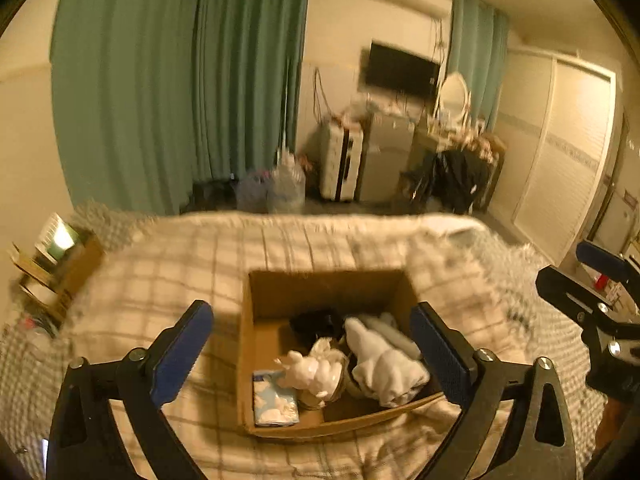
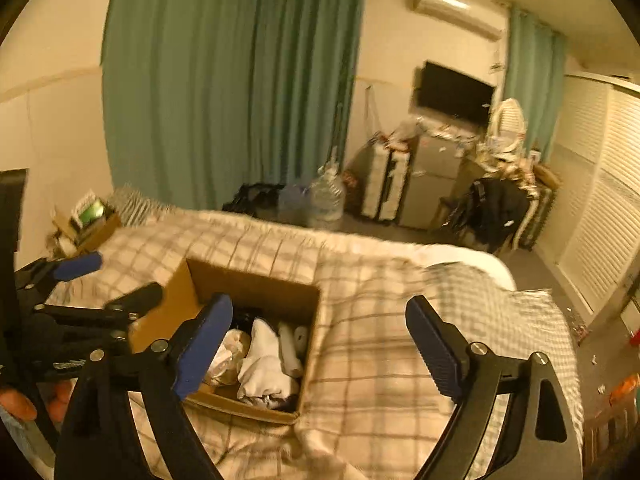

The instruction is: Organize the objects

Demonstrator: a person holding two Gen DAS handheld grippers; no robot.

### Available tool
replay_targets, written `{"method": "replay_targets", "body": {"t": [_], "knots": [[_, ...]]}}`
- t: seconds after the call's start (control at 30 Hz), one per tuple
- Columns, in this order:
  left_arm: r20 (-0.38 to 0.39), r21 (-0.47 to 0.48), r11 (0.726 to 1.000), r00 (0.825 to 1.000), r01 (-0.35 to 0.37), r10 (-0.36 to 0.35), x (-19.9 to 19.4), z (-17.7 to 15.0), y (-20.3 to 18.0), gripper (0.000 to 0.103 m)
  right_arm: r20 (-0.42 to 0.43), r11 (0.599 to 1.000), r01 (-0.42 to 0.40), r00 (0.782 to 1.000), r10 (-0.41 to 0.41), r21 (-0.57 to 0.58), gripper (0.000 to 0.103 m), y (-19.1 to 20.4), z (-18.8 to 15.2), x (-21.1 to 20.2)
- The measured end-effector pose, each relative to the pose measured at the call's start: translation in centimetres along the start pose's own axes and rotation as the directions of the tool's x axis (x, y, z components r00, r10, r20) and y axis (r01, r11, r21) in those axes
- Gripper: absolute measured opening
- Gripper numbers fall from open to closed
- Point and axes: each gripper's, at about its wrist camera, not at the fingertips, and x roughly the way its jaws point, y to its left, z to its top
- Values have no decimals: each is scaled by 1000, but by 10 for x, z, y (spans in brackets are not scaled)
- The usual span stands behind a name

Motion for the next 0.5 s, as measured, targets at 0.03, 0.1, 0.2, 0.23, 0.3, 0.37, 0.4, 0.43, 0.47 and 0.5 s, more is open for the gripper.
{"method": "replay_targets", "body": {"t": [0.03, 0.1, 0.2, 0.23, 0.3, 0.37, 0.4, 0.43, 0.47, 0.5], "knots": [[20, 2, 1000, 1000, 1, -1, -12, 4, 0, 103, 21, 1000, 2, 1000, -2, 16, 89, -2, 5, -17], [67, 11, 1000, 998, -8, 8, -43, 12, -1, 103, 52, 1000, -8, 999, 6, 30, 89, -3, 12, -42], [115, 16, 1000, 993, -23, 21, -75, 17, 0, 103, 116, 1000, 4, 993, -6, 13, 92, 1, 19, -82], [130, 17, 999, 991, -30, 28, -85, 17, 1, 103, 138, 1000, 15, 990, -16, 9, 94, 2, 20, -93], [161, 20, 999, 986, -44, 40, -105, 16, 4, 103, 181, 1000, 25, 983, -27, 14, 97, 3, 18, -116], [181, 25, 998, 982, -52, 47, -119, 13, 5, 103, 219, 999, 20, 975, -27, 35, 101, 2, 14, -136], [190, 25, 998, 980, -58, 52, -125, 10, 6, 103, 229, 998, 23, 973, -34, 51, 103, 1, 10, -144], [214, 24, 998, 975, -64, 58, -134, 5, 6, 103, 245, 997, 29, 968, -46, 73, 103, 0, 5, -151], [248, 25, 998, 967, -62, 54, -144, -1, 7, 103, 268, 995, 30, 962, -56, 99, 103, -1, -1, -159], [268, 22, 998, 962, -64, 55, -151, -5, 7, 103, 281, 993, 24, 958, -55, 111, 103, -1, -5, -161]]}}
